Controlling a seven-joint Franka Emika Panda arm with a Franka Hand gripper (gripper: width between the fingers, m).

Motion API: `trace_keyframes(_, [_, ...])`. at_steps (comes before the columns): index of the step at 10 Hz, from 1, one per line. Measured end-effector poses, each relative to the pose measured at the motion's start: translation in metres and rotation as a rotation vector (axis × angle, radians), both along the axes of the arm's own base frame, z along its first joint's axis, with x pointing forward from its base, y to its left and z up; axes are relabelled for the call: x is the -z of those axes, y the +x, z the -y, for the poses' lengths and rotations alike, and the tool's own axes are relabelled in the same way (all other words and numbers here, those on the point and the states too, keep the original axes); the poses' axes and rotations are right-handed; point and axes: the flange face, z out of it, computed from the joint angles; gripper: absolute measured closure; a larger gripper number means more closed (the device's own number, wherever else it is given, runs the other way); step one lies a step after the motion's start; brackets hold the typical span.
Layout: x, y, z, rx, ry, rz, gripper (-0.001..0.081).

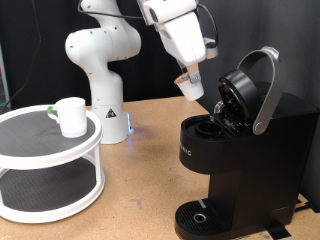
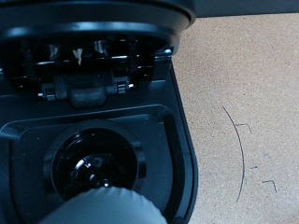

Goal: Make a cup of coffee with the keurig machine

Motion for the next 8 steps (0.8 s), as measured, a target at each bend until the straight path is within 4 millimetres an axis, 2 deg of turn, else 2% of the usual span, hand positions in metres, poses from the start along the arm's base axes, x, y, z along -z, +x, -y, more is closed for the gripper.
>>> trace_keyframes(4, [0.019, -0.006, -0.026, -0.095, -0.144, 0.001, 0.0372])
trace_keyframes(8, [0.032, -0.008, -0.052, -0.090, -0.158, 0.018, 0.0372])
